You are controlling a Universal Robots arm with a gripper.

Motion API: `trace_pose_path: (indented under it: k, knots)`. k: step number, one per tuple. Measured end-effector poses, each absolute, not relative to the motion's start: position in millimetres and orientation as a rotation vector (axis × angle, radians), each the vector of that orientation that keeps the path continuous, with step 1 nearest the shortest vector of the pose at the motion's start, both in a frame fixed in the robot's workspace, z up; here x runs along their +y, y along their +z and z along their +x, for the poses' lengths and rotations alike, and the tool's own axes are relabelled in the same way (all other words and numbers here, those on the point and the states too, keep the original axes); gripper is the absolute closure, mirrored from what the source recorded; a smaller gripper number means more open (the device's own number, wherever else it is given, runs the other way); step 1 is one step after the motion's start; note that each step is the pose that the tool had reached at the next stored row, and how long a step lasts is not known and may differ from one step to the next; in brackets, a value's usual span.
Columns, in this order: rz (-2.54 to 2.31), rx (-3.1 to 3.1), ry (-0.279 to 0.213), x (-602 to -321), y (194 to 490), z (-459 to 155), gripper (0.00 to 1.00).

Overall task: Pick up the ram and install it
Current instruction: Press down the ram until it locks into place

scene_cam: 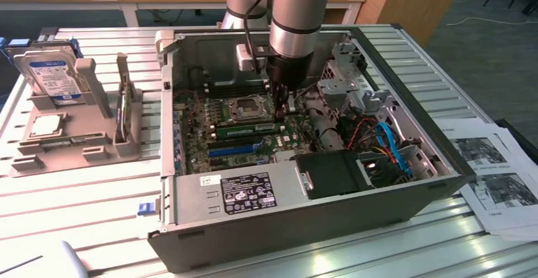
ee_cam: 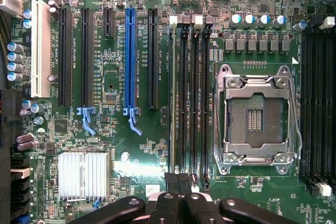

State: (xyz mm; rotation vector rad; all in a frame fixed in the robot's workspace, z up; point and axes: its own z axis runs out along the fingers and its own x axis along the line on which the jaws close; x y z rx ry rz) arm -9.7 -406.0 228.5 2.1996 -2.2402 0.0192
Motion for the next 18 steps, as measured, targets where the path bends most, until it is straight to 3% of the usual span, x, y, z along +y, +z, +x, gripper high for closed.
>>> trace_pose_path:
  k: [18]
  knots:
    - [2.2, -2.24, 0.02, -406.1, 224.2, -9.7, 0.9]
